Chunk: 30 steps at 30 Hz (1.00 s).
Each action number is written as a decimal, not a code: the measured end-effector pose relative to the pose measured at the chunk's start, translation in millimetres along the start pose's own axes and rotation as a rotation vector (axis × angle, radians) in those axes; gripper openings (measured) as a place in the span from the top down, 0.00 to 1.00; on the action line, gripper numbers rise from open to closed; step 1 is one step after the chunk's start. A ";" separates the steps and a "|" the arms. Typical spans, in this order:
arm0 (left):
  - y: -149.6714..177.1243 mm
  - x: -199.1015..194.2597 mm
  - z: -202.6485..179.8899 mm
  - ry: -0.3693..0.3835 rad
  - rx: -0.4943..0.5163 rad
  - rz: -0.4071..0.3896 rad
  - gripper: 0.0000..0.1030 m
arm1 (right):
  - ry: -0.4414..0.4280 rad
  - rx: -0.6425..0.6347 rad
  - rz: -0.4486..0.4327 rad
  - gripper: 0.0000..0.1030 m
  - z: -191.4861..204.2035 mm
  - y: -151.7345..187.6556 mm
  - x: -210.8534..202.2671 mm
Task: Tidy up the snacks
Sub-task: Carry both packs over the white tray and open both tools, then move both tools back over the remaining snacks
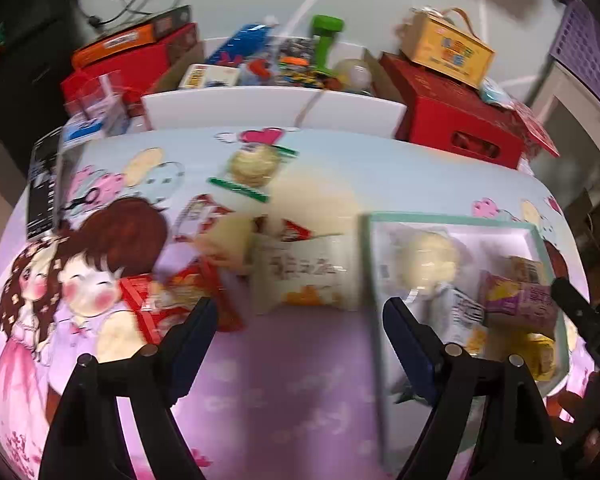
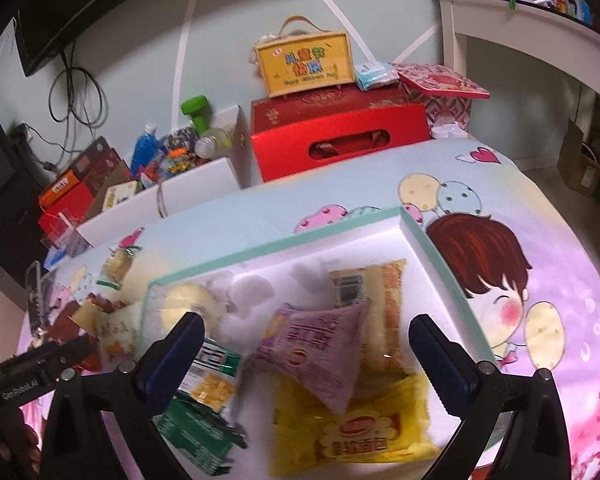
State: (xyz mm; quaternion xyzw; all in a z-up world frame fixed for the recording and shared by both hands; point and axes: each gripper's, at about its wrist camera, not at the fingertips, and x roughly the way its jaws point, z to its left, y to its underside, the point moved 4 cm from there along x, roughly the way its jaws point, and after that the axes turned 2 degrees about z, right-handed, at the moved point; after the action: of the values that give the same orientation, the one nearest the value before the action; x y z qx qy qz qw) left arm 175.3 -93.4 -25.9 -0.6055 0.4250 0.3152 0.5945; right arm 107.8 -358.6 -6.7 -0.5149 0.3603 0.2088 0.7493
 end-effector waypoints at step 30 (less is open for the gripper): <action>18.0 23.5 142.5 0.069 -0.382 0.025 0.18 | -0.199 -0.416 0.079 0.00 195.9 59.7 24.3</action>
State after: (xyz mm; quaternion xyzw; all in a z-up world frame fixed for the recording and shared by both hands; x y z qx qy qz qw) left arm 187.3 45.3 -68.3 -0.7123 0.3851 0.3767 0.4499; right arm 146.5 -156.5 -20.9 -0.6208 0.2534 0.3575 0.6501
